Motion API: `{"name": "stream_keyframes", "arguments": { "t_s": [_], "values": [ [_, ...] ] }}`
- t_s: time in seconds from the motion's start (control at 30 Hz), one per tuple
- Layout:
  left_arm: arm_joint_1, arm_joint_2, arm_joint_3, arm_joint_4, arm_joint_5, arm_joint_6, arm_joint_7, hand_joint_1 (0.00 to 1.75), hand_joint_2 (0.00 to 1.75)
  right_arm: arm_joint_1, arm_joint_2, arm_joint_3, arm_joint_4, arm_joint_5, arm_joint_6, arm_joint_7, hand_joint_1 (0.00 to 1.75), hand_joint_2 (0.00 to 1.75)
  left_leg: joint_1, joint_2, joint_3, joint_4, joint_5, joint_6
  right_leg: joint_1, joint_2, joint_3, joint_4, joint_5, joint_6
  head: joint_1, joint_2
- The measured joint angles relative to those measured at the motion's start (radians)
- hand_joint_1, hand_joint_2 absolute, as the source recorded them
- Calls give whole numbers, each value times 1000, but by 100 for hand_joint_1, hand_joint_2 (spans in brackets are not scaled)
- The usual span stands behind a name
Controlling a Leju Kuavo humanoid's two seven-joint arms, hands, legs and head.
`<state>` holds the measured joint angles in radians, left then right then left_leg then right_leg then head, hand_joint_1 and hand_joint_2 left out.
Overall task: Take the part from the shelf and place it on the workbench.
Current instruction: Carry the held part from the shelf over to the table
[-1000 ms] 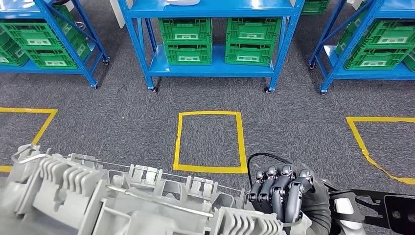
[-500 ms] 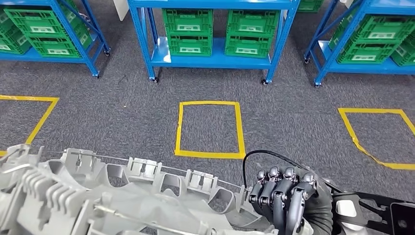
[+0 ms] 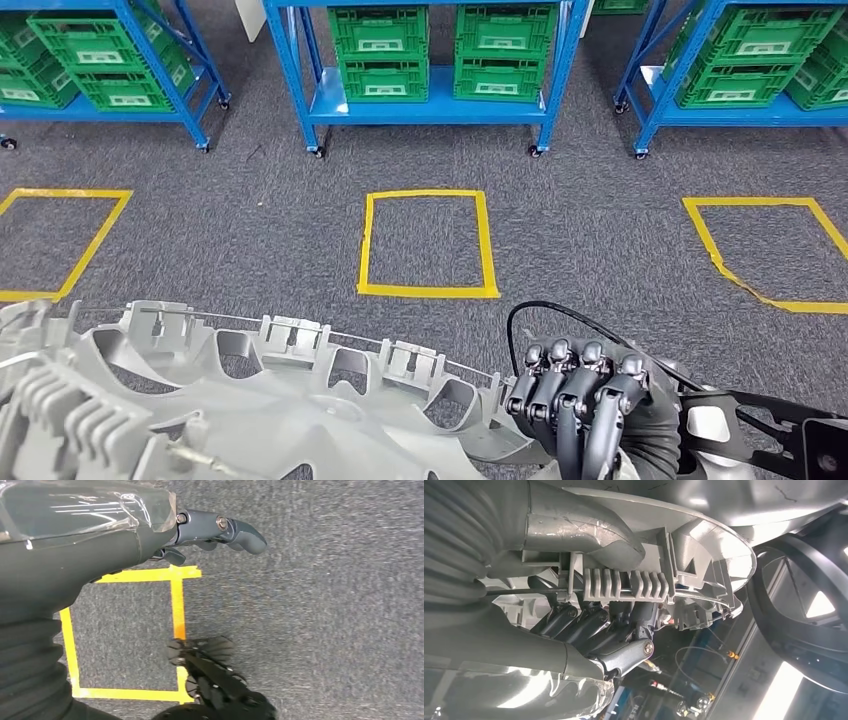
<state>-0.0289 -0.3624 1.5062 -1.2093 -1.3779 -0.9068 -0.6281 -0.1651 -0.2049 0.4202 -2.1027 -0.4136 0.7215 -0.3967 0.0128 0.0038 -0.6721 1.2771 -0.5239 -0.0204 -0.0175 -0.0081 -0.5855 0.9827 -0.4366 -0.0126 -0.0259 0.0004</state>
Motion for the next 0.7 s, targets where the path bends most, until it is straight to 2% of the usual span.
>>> {"name": "stream_keyframes", "arguments": {
  "t_s": [0.03,0.07,0.1,0.13,0.17,0.23,0.27,0.3,0.37,0.4,0.43,0.47,0.5,0.53,0.57,0.6,0.63,0.67,0.7],
  "values": [
    [-1,0,0,1,0,0,0,0,175,0,0,0,0,-1,0,-4,169,175,0,-2,52,-54,22,4,0,0,-14,1,12,3,0,0],
    [-2,1,-1,2,1,1,-1,0,175,-1,0,0,0,-3,1,-7,169,175,-2,-5,118,-134,23,10,1,1,-24,2,22,8,0,0],
    [-4,1,-1,2,3,2,-1,0,175,-3,0,0,0,-6,2,-6,169,175,-5,-7,180,-217,10,16,2,0,-31,2,32,13,1,0],
    [-5,1,0,3,6,4,0,0,175,-6,0,0,1,-13,3,-1,169,175,-8,-10,220,-279,-7,22,2,-1,-34,1,42,19,1,0],
    [-5,1,0,3,10,5,1,0,175,-8,0,1,1,-22,3,6,169,175,-13,-10,240,-315,-20,29,1,-2,-36,-1,53,26,0,0],
    [-4,1,0,4,17,6,4,0,175,-12,0,3,3,-36,5,20,169,175,-17,-7,229,-329,-4,42,-3,-3,-42,-6,68,38,0,0],
    [-3,1,0,5,18,6,5,0,175,-12,0,4,4,-38,5,24,169,175,-17,-5,220,-333,10,51,-4,-2,-50,3,56,38,0,0],
    [-4,1,0,6,18,6,6,0,175,-13,0,4,5,-38,6,27,169,175,-16,-2,206,-336,26,59,-4,0,-63,32,24,32,2,0],
    [-4,0,0,8,19,6,7,0,175,-13,-1,5,7,-37,5,30,169,175,-18,0,172,-337,54,70,-3,2,-102,152,-74,17,5,0],
    [-3,0,0,9,20,6,8,0,175,-12,-2,5,8,-36,5,31,169,175,-20,0,155,-336,68,72,-3,3,-119,224,-109,17,6,0],
    [-3,0,0,10,23,7,11,0,175,-11,-2,5,9,-34,4,31,169,175,-22,0,137,-335,81,73,-3,3,-128,283,-118,24,6,0],
    [-3,0,0,11,29,7,16,0,175,-9,-3,5,10,-31,2,31,169,175,-24,1,120,-332,93,72,-3,3,-124,316,-104,35,6,0],
    [-3,0,0,12,35,7,21,0,175,-7,-3,5,11,-28,0,31,169,175,-25,1,102,-329,105,71,-3,3,-101,311,-78,46,6,0],
    [-3,0,0,12,40,7,27,0,175,-6,-4,4,11,-24,-2,31,169,175,-26,1,86,-323,114,70,-3,3,-61,271,-54,52,6,0],
    [-3,-1,0,12,44,8,31,0,175,-5,-4,4,12,-20,-3,31,169,175,-28,1,71,-316,122,67,-1,3,-1,196,-49,50,6,0],
    [-2,-1,0,13,45,8,33,0,175,-5,-5,3,12,-18,-4,31,169,175,-30,1,59,-307,127,64,0,2,62,108,-62,43,6,0],
    [-2,-1,0,13,47,9,34,0,175,-4,-5,3,12,-16,-5,30,169,175,-31,1,51,-299,133,59,3,3,106,38,-82,34,5,0],
    [-2,-2,0,13,47,9,34,0,175,-3,-6,2,13,-15,-6,30,169,175,-31,1,44,-293,138,54,7,3,134,-10,-102,26,5,0],
    [-2,-1,0,13,48,10,34,0,175,-1,-6,2,14,-15,-7,30,169,175,-29,1,40,-290,143,48,8,3,139,-28,-109,19,5,0]
  ]
}}
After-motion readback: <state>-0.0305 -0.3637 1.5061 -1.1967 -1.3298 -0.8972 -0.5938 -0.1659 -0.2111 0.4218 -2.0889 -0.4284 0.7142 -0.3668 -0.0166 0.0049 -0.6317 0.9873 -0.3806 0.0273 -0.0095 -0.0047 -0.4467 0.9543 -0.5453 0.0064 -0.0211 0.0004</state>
